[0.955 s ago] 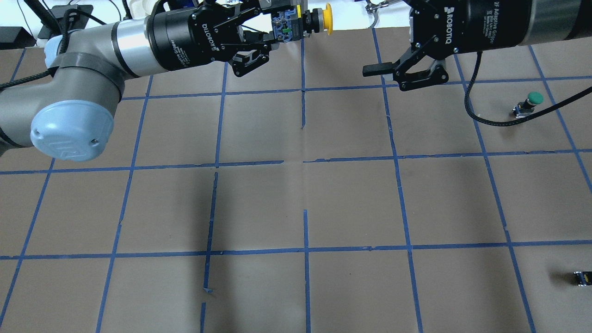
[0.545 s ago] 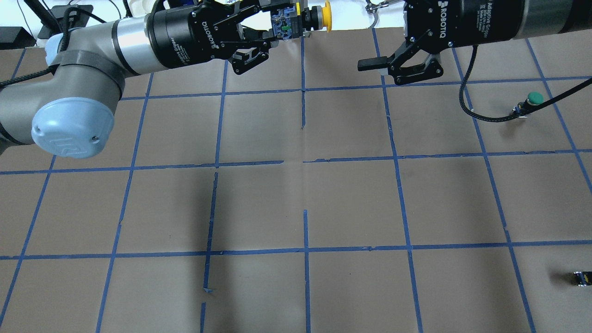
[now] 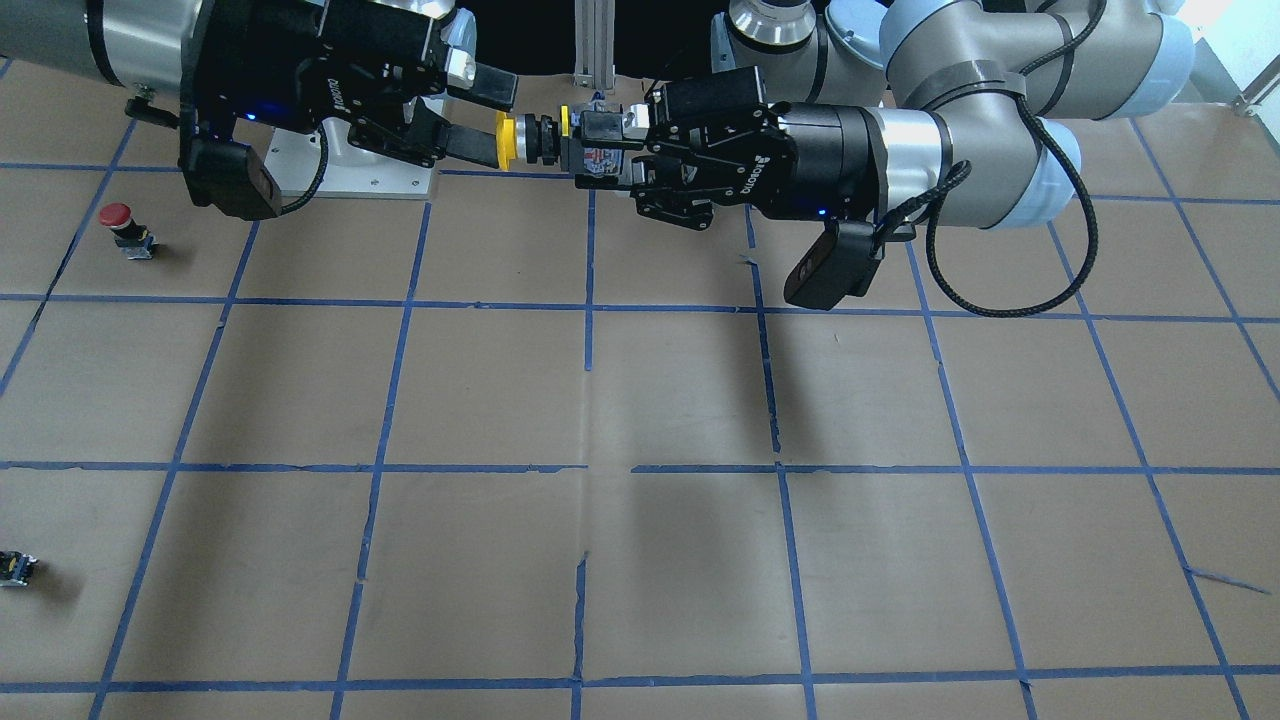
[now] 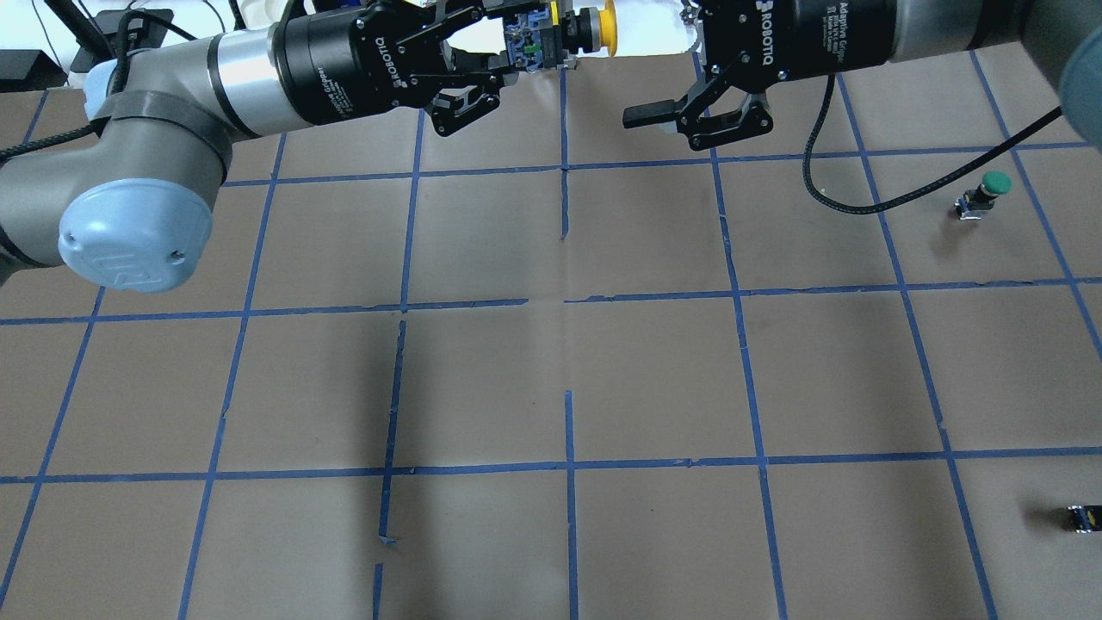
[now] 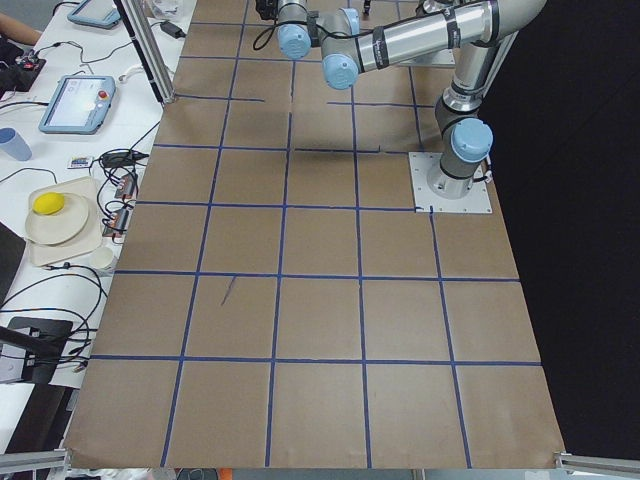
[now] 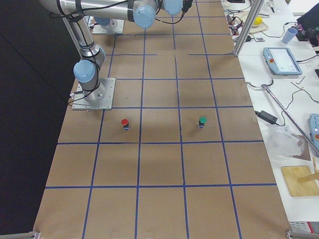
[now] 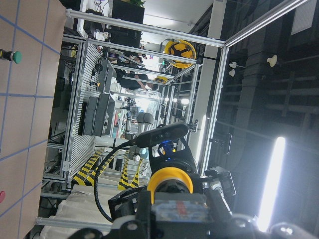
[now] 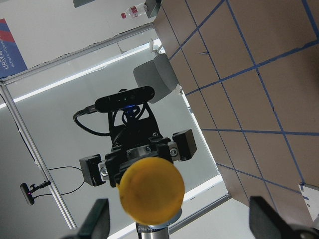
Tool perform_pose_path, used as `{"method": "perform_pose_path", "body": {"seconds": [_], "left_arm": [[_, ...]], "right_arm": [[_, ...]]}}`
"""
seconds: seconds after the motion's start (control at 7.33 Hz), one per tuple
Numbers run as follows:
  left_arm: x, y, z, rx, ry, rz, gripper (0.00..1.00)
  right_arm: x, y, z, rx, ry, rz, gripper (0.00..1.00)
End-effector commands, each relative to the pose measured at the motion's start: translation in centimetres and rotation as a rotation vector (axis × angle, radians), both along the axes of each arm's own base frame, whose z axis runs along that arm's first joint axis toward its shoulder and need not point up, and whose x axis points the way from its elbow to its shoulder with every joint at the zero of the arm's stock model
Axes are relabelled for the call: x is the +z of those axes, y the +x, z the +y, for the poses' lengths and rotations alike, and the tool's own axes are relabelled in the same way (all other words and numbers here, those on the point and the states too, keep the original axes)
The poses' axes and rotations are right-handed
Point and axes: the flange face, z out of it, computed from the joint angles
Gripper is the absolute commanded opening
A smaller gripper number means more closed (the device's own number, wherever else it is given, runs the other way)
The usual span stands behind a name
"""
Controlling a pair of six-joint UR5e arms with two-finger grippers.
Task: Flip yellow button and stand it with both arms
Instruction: 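Hold the button with the left gripper while the right gripper approaches its yellow cap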
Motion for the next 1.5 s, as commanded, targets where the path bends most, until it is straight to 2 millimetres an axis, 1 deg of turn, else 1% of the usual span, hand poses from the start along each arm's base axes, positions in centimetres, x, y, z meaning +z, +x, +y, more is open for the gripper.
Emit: {"method": "perform_pose_path", "body": {"seconds": [0.0, 0.14, 0.27, 0.41, 0.55, 0.68, 0.82, 0.95, 1.09, 1.23, 1.36], "left_arm": [[0.0, 0.0, 0.0, 0.000, 0.000, 0.000, 0.01], [0.1, 0.0, 0.0, 0.000, -0.001, 0.000, 0.01], [0.0, 0.0, 0.1, 0.000, 0.000, -0.003, 0.01], [-0.1, 0.0, 0.0, 0.000, 0.002, -0.003, 0.01], [0.0, -0.1, 0.1, -0.002, -0.001, -0.003, 0.01], [0.2, -0.1, 0.2, -0.002, -0.003, -0.003, 0.01], [0.5, 0.0, 0.3, 0.000, -0.010, -0.004, 0.01], [0.3, -0.1, 0.2, -0.002, -0.007, -0.003, 0.01], [0.4, -0.1, 0.3, -0.002, -0.009, -0.004, 0.01], [0.5, 0.0, 0.3, 0.000, -0.010, -0.004, 0.01], [0.5, -0.1, 0.4, -0.002, -0.012, -0.007, 0.05]], "right_arm": [[0.1, 0.3, -0.3, 0.004, -0.014, 0.001, 0.97], [0.3, 0.2, -0.5, 0.006, -0.088, 0.014, 0.97], [0.2, 0.1, -0.4, 0.006, -0.093, 0.027, 0.97], [0.5, 0.0, -0.5, 0.002, -0.101, 0.027, 0.92], [1.3, 0.0, -0.1, -0.002, -0.113, 0.016, 0.80], [1.8, -0.1, 0.1, -0.006, -0.121, 0.016, 0.62], [1.9, -0.2, 0.1, -0.008, -0.119, 0.016, 0.44], [1.8, -0.1, 0.1, -0.006, -0.121, 0.016, 0.24], [1.9, -0.2, 0.0, -0.007, -0.127, 0.017, 0.17], [1.8, -0.2, 0.0, -0.006, -0.128, 0.020, 0.16], [1.9, -0.2, 0.0, -0.007, -0.128, 0.020, 0.16]]}}
